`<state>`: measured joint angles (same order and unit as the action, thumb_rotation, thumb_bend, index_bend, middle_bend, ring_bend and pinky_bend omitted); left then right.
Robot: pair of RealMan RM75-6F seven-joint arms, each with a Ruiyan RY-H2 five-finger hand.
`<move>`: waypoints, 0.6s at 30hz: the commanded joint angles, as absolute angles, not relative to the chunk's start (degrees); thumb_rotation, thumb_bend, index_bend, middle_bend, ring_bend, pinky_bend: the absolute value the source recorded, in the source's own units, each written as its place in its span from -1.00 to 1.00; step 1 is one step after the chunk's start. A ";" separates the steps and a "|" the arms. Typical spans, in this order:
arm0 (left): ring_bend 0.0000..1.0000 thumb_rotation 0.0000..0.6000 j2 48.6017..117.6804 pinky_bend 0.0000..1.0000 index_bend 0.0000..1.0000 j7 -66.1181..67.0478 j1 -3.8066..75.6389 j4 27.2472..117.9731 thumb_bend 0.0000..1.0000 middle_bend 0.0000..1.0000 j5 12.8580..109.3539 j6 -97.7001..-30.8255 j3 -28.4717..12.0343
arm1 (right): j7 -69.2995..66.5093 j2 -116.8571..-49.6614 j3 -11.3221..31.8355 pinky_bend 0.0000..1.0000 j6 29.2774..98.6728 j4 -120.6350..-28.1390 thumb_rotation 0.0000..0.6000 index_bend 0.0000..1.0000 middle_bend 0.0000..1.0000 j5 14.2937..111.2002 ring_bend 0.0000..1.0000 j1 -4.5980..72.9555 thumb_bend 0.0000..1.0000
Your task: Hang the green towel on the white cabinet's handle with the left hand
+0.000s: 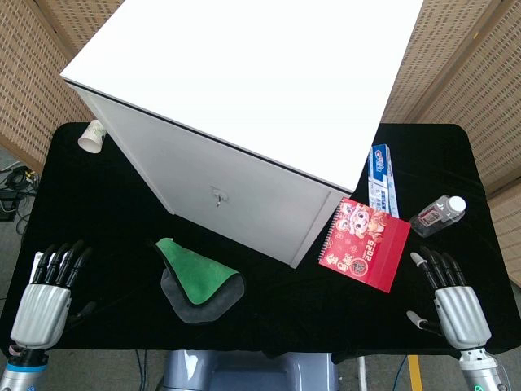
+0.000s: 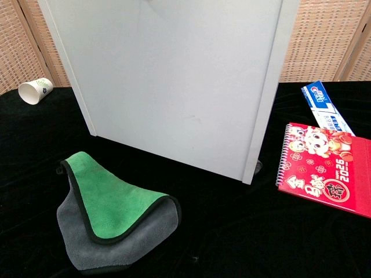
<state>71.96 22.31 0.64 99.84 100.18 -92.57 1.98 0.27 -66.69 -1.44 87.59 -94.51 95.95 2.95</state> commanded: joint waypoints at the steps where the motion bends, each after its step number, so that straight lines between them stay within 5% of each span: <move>1: -1.00 1.00 71.98 -1.00 -1.00 22.33 0.62 99.84 -1.00 -1.00 100.18 -92.54 1.95 | 0.27 -66.66 -1.48 -1.00 87.46 -94.58 1.00 -1.00 -1.00 95.93 -1.00 2.99 -0.70; 18: -1.00 1.00 72.94 -1.00 -1.00 23.77 1.72 99.48 -1.00 -1.00 99.76 -89.91 1.64 | -0.32 -66.46 -1.13 -1.00 87.40 -94.71 1.00 -1.00 -1.00 95.52 -1.00 3.16 -0.70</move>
